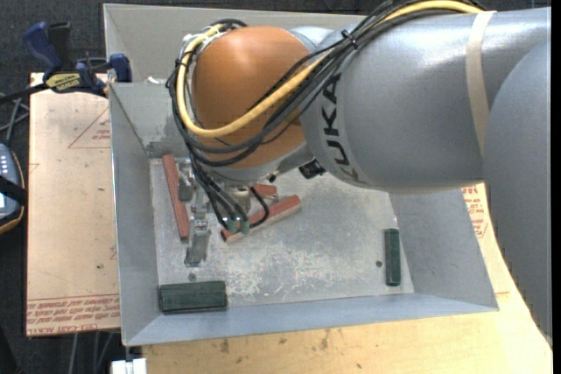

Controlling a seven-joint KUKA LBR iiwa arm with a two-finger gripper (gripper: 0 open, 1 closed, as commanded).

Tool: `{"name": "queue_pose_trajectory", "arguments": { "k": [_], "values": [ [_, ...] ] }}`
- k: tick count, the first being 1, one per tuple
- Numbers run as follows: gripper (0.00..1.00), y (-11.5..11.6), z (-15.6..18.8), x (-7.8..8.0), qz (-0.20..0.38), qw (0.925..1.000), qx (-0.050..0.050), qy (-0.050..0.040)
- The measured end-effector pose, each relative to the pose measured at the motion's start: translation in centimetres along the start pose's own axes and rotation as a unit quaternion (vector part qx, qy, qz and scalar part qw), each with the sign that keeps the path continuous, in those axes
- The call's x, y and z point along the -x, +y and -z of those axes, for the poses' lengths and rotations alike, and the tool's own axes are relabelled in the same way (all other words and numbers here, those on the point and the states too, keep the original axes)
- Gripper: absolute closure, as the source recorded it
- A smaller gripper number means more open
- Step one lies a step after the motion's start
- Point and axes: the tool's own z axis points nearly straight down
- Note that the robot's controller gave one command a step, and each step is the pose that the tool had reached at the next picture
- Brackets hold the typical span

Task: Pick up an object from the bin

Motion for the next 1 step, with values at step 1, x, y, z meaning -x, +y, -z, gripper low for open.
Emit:
{"name": "queue_pose_trajectory", "arguments": {
  "k": [1],
  "values": [
    [0.0, -0.15, 0.4, 0.21, -0.002, 1.0, 0.001, -0.0036]
  ]
}}
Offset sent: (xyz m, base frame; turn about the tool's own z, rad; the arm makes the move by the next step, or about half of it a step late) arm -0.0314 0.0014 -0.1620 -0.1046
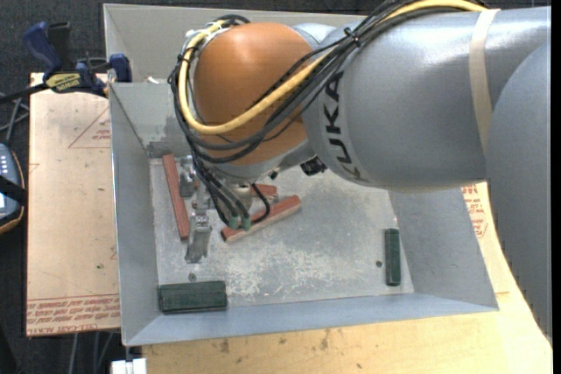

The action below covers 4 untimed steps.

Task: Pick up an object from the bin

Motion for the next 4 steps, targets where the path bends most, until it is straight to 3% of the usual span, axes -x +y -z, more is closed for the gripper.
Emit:
{"name": "queue_pose_trajectory", "arguments": {
  "k": [2, 3, 4],
  "values": [
    [0.0, -0.4, -16.4, -3.0, 0.089, 0.996, 0.003, -0.0083],
    [0.0, 0.6, -9.0, -3.6, 0.094, 0.9956, 0.0, -0.0009],
    [0.0, -0.3, -16.6, -2.8, 0.088, 0.9961, 0.001, -0.0028]
  ]
}}
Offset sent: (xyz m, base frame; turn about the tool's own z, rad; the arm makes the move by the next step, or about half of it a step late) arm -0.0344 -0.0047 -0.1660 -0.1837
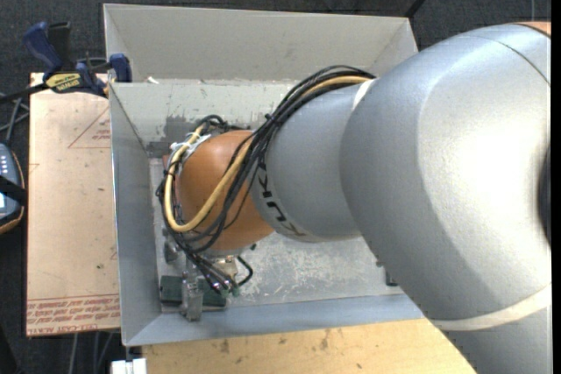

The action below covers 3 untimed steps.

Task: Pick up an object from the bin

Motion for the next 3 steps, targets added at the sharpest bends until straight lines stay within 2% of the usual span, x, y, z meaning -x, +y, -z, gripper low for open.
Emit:
{"name": "queue_pose_trajectory", "arguments": {
  "k": [1, 3],
  "values": [
    [1.0, -0.8, 0.51, -0.55, 0.063, 0.998, 0.006, 0.0022],
    [1.0, -0.75, 0.7, -0.59, 0.063, 0.998, 0.005, 0.003]
  ]
}}
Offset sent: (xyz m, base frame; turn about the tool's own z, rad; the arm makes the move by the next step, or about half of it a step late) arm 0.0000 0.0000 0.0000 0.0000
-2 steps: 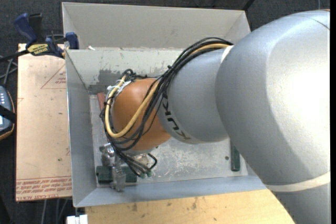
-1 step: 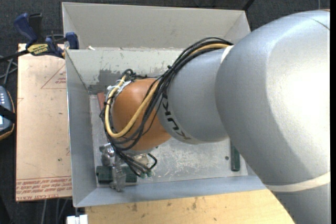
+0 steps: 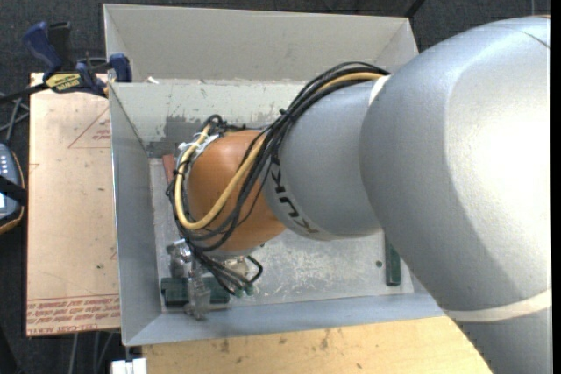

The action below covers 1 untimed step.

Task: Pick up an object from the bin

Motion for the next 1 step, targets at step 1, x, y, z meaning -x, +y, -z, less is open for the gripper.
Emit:
{"name": "queue_pose_trajectory", "arguments": {
  "k": [1],
  "values": [
    [1.0, -0.1, 0.79, -0.14, 0.0, 1.0, -0.003, 0.0024]
  ]
}}
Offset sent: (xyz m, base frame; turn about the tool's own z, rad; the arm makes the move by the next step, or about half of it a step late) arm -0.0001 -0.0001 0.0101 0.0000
